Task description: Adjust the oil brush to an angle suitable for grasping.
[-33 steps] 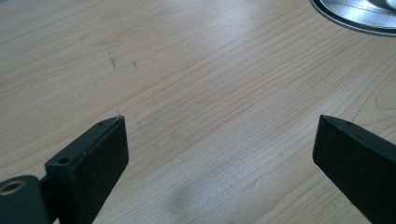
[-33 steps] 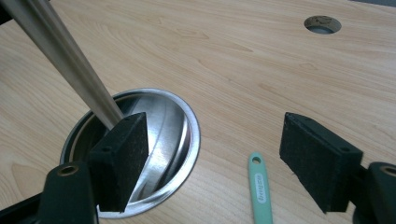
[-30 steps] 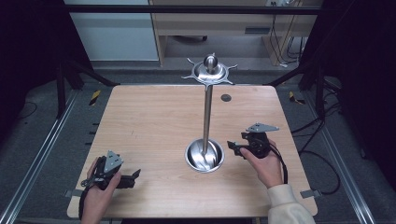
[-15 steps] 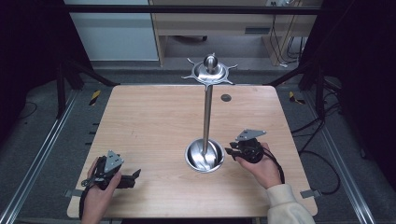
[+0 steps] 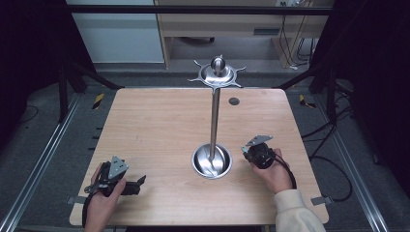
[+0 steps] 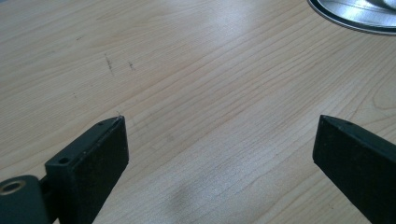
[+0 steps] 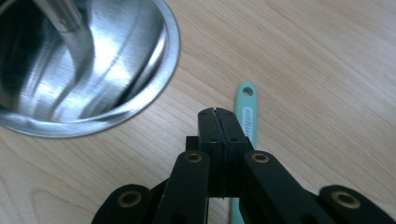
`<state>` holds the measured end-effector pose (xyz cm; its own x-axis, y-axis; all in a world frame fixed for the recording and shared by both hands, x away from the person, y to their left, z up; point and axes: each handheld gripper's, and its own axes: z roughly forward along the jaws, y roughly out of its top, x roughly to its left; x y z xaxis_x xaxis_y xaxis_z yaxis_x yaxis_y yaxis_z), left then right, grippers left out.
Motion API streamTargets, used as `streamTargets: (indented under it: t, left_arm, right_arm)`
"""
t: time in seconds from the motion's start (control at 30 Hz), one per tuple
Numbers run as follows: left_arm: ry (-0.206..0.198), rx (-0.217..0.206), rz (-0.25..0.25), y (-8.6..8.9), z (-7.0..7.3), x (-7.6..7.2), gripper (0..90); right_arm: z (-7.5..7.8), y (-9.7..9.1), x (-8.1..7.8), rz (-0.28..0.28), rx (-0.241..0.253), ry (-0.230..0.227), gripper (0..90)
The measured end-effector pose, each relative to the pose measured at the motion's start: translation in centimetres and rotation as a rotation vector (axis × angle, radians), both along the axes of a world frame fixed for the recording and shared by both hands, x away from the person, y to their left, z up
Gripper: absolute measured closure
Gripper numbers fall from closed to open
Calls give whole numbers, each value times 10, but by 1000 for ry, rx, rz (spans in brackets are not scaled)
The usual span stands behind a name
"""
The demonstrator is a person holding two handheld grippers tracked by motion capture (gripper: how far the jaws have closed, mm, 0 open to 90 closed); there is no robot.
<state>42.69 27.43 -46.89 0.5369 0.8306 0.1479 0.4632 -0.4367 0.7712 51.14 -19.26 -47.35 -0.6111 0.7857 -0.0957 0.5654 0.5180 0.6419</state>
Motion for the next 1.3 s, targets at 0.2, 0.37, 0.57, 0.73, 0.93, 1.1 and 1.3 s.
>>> streamTargets:
  t: [0.2, 0.37, 0.57, 0.73, 0.93, 1.1, 1.3]
  left_arm:
    - [1, 0, 0, 0, 0, 0, 32]
    - [0, 2, -1, 0, 0, 0, 32]
    - [0, 2, -1, 0, 0, 0, 32]
    - [0, 3, -2, -1, 0, 0, 32]
    - [3, 5, 2, -1, -1, -1, 32]
    - [3, 5, 3, -1, -1, -2, 31]
    - [2, -2, 1, 0, 0, -3, 31]
  right_arm:
    - [-5, -2, 4, -11, -16, 30, 900]
    - [-9, -1, 6, -24, -44, 55, 900]
    - [-10, -4, 7, -52, -58, 60, 900]
    - [-9, -7, 8, -95, -83, 54, 900]
    - [-3, -10, 6, -121, -23, 74, 900]
    - [23, -15, 5, -135, -30, 155, 814]
    - [37, -20, 8, -145, -94, 270, 704]
